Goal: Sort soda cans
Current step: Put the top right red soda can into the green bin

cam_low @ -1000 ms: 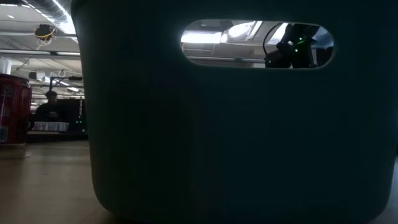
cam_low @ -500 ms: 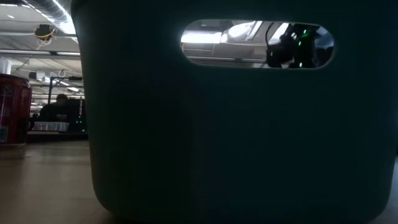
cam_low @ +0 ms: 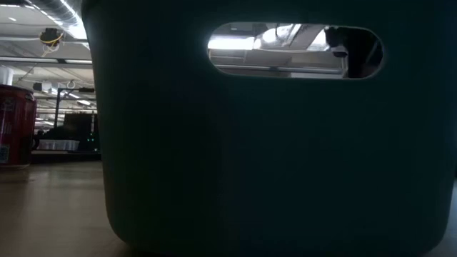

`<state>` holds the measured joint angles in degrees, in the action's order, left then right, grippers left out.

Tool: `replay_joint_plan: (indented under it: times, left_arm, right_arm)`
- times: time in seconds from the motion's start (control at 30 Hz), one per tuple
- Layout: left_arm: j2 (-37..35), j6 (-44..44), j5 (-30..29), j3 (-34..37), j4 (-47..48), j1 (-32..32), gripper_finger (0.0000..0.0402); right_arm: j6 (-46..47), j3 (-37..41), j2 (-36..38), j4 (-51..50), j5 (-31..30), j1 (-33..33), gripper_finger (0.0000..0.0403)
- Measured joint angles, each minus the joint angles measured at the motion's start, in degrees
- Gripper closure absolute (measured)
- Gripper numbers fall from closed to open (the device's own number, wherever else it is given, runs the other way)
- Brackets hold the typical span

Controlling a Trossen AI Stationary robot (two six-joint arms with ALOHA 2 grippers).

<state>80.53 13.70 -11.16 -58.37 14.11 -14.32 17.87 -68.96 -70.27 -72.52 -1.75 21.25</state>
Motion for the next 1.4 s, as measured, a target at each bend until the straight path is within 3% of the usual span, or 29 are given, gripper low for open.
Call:
replay_joint_plan:
  times: [0.23, 0.43, 0.6, 1.0, 1.4]
  left_arm:
    - [0.0, 2.9, 0.0, 0.0, -0.3, -0.1, 0.0401]
    - [0.1, 2.4, 0.0, 0.0, -3.2, -0.1, 0.0401]
    - [2.2, 0.7, 0.0, -0.1, -9.1, -0.1, 0.0402]
    - [4.7, 1.2, 0.0, 0.0, -11.2, -0.8, 0.0401]
    - [8.1, 1.3, 0.0, 0.0, -12.6, -1.6, 0.0401]
  right_arm:
    - [6.3, -0.1, 3.5, 4.8, -0.4, -17.9, 0.0116]
    - [7.3, 0.1, 2.1, 19.7, -1.9, -30.4, 0.0114]
    - [3.3, 0.1, -1.2, 32.7, -4.3, -36.5, 0.0113]
    - [-0.2, 0.2, -9.6, 41.4, -9.5, -38.9, 0.0112]
    - [-3.4, 0.2, -10.8, 52.6, -10.8, -38.9, 0.0111]
